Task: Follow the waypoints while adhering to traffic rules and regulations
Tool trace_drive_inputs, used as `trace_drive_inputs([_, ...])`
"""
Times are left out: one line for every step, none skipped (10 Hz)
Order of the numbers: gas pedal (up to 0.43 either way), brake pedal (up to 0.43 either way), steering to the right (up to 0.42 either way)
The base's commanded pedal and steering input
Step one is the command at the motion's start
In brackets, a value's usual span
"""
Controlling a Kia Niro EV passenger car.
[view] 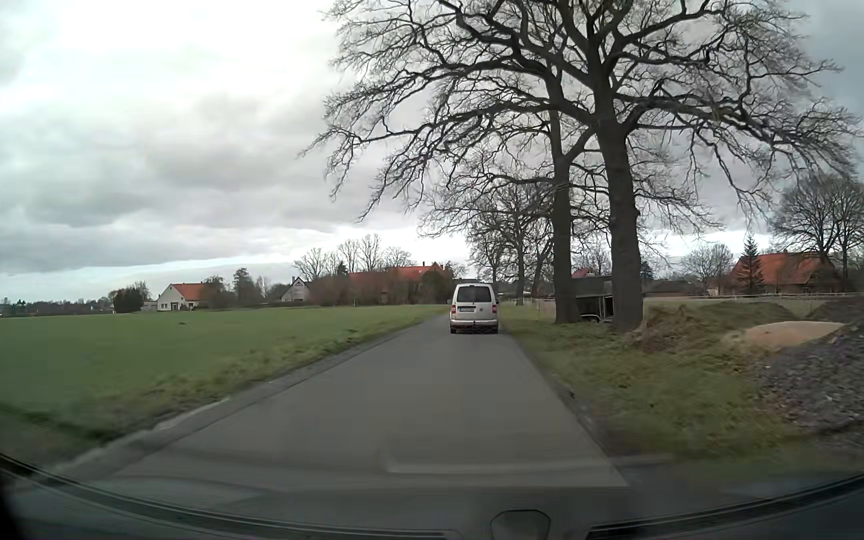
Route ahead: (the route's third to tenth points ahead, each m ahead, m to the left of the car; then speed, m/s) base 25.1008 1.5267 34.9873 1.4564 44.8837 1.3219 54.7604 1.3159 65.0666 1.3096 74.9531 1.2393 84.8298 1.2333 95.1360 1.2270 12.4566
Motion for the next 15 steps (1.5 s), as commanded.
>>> trace_drive_inputs([0.138, 0.000, 0.002])
trace_drive_inputs([0.138, 0.000, 0.002])
trace_drive_inputs([0.138, 0.000, 0.002])
trace_drive_inputs([0.138, 0.000, 0.002])
trace_drive_inputs([0.150, 0.000, 0.002])
trace_drive_inputs([0.150, 0.000, 0.002])
trace_drive_inputs([0.150, 0.000, 0.002])
trace_drive_inputs([0.150, 0.000, 0.002])
trace_drive_inputs([0.150, 0.000, 0.002])
trace_drive_inputs([0.157, 0.000, 0.002])
trace_drive_inputs([0.157, 0.000, 0.002])
trace_drive_inputs([0.157, 0.000, 0.002])
trace_drive_inputs([0.157, 0.000, 0.002])
trace_drive_inputs([0.157, 0.000, 0.002])
trace_drive_inputs([0.157, 0.000, 0.002])
